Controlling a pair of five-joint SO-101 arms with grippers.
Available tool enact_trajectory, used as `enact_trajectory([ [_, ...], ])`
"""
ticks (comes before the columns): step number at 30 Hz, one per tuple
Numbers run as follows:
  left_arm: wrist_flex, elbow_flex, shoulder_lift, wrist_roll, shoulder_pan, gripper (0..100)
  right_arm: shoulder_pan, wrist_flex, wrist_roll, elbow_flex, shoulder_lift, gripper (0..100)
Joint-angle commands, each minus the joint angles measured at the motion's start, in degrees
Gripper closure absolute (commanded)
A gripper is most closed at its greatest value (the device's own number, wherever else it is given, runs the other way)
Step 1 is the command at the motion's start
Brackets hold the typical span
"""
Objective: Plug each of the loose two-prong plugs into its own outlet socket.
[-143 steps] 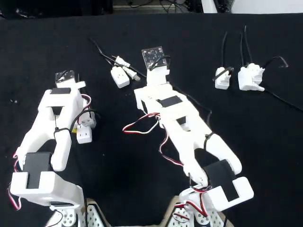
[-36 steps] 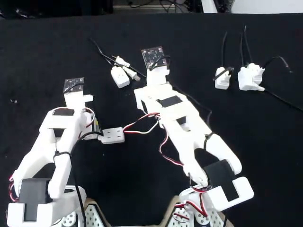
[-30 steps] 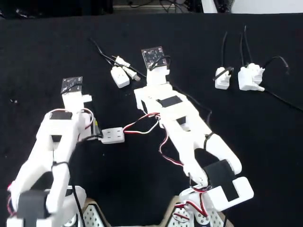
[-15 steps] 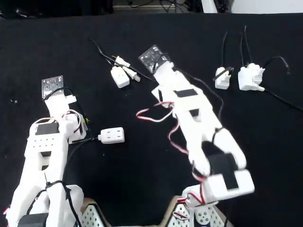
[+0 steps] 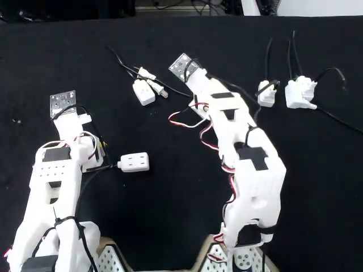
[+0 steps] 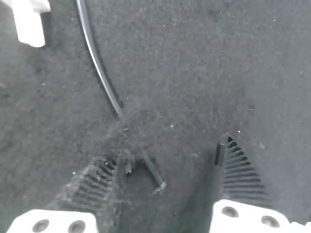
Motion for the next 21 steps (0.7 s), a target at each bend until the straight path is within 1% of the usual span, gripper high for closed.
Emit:
enact_trajectory([
  [1, -0.79, -0.22, -1.58, 0.62, -0.48, 79, 0.88, -0.7, 0.7, -3.3, 0.13, 93.4],
  [2, -0.79, -0.22, -1.58, 0.62, -0.48, 79, 0.88, -0.7, 0.62, -3.3, 0.04, 99.8],
  [3, -0.79, -0.22, -1.58, 0.62, -0.48, 79, 0.97, -0.62, 0.44, -3.12, -0.13, 96.7],
  [5, -0.79, -0.22, -1.58, 0.62, -0.48, 79, 1.23, 1.76, 0.53, -3.74, -0.22, 99.3],
  [6, -0.88, -0.22, -1.58, 0.62, -0.48, 79, 1.32, 3.52, 0.35, -4.35, -0.92, 98.4],
  [10, -2.2, -0.04, -1.58, 0.62, -0.84, 79, 1.58, 13.89, 0.44, -4.0, -8.31, 98.8],
  [13, -3.25, 0.04, -1.49, 0.7, -0.75, 79, 1.41, 16.0, 0.44, 0.13, -15.69, 98.8],
  [18, -4.48, 1.27, -1.49, 4.22, -0.84, 79, 1.58, 17.76, 0.35, 8.92, -26.77, 98.8],
  [21, -4.48, 1.36, -1.49, 4.22, -0.66, 79, 2.64, 20.84, 0.35, 14.81, -33.36, 98.8],
])
